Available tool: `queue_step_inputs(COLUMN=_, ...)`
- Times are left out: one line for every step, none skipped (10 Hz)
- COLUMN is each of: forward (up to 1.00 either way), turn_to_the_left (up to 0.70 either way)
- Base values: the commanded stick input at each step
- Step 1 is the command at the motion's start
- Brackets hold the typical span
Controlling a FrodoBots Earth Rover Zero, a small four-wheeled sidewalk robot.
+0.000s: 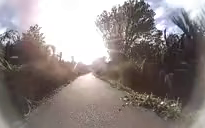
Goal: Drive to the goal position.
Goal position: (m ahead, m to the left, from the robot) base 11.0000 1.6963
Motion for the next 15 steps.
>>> queue_step_inputs(forward=0.5, turn_to_the_left=0.03)
queue_step_inputs(forward=0.5, turn_to_the_left=0.03)
queue_step_inputs(forward=0.5, turn_to_the_left=0.03)
queue_step_inputs(forward=0.5, turn_to_the_left=0.03)
queue_step_inputs(forward=0.5, turn_to_the_left=0.03)
queue_step_inputs(forward=0.5, turn_to_the_left=0.03)
queue_step_inputs(forward=0.5, turn_to_the_left=0.03)
queue_step_inputs(forward=0.5, turn_to_the_left=0.03)
queue_step_inputs(forward=0.5, turn_to_the_left=0.03)
queue_step_inputs(forward=0.5, turn_to_the_left=0.03)
queue_step_inputs(forward=0.5, turn_to_the_left=0.03)
queue_step_inputs(forward=0.5, turn_to_the_left=0.03)
queue_step_inputs(forward=0.5, turn_to_the_left=0.03)
queue_step_inputs(forward=0.5, turn_to_the_left=0.03)
queue_step_inputs(forward=0.5, turn_to_the_left=0.03)
